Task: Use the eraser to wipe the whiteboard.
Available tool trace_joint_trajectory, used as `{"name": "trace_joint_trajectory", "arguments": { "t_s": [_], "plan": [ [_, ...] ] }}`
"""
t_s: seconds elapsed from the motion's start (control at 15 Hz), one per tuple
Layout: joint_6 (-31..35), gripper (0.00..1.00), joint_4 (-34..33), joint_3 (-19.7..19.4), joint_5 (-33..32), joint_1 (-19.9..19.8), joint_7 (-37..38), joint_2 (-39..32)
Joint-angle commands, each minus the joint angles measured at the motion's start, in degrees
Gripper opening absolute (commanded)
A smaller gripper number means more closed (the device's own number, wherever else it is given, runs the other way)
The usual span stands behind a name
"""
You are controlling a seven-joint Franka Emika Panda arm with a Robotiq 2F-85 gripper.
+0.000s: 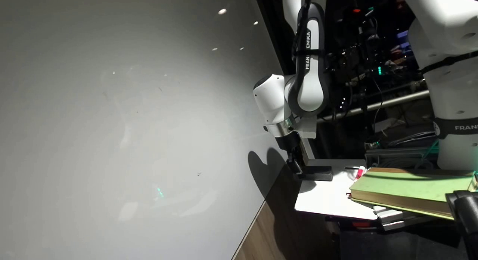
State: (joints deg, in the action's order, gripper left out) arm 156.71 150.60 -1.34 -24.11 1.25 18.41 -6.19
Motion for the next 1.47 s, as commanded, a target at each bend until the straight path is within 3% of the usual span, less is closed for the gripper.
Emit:
{"name": "trace_joint_trajectory", "arguments": {
  "t_s": [0.0,0.07,0.13,0.2,0.47,0.93,1.4],
  "plan": [
    [0.4,0.31,1.5,-1.0,-0.2,0.8,0.8,0.8],
    [0.4,0.31,1.3,-1.0,-0.2,0.8,0.8,0.7],
    [0.3,0.39,1.2,-1.0,-0.1,0.8,0.8,0.7],
    [0.1,0.79,1.1,-1.0,-0.1,0.8,0.8,0.7],
    [-0.4,0.99,1.2,-0.8,0.2,1.0,1.0,0.9],
    [-4.4,1.0,0.1,0.0,2.1,1.3,-0.1,4.7],
    [-20.6,1.0,-5.1,1.9,7.8,0.5,-6.0,15.2]
  ]
}}
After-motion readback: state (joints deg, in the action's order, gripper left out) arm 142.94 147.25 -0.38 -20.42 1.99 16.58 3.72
